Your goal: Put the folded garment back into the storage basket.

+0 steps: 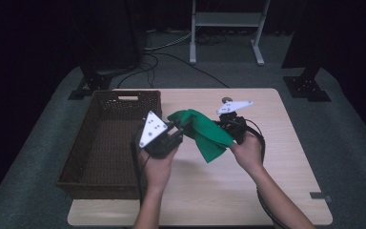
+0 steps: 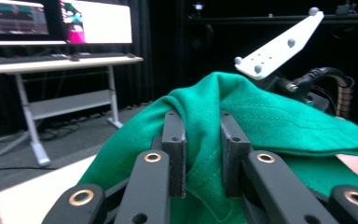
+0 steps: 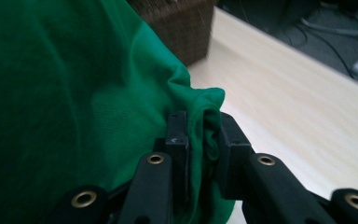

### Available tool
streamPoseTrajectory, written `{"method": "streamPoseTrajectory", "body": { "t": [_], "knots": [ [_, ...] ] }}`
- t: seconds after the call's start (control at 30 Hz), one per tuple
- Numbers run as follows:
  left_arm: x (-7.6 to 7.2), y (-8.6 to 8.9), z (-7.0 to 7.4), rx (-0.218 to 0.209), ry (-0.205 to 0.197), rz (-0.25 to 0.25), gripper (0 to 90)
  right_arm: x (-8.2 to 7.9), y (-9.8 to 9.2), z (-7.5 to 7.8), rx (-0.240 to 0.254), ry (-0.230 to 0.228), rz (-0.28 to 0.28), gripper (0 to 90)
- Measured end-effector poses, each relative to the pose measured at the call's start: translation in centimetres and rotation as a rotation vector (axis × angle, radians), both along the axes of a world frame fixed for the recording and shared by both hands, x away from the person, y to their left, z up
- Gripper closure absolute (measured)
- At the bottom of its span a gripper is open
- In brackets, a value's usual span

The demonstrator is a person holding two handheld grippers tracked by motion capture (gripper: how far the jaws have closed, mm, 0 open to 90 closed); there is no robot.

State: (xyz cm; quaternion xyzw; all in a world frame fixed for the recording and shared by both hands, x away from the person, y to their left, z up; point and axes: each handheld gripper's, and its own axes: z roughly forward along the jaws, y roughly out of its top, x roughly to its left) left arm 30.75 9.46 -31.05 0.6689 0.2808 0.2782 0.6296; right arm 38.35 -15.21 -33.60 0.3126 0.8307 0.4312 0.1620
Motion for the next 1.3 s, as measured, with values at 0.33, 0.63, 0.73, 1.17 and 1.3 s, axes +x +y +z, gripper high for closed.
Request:
{"method": "streamPoseTrajectory", "body": {
  "t": [0.33,0.63,0.73,1.17,1.3],
  "knots": [
    [0.2,8.1,2.1,-0.009,-0.037,0.084,76.8,1.6,7.3,2.4,0.077,-0.049,0.086,78.0],
    [-0.5,15.0,0.5,-0.027,-0.029,0.148,76.8,3.2,14.2,1.6,0.117,-0.035,0.175,77.9],
    [-0.9,17.1,-0.4,-0.029,-0.021,0.168,76.8,3.7,16.2,0.9,0.115,-0.045,0.196,77.9],
    [-1.2,22.3,-4.4,-0.015,0.048,0.223,76.7,5.2,22.0,-3.3,0.074,-0.02,0.237,77.8],
    [-1.1,22.3,-4.5,-0.003,0.052,0.23,76.6,5.7,22.6,-4.3,0.067,0.001,0.238,77.8]
  ]
}}
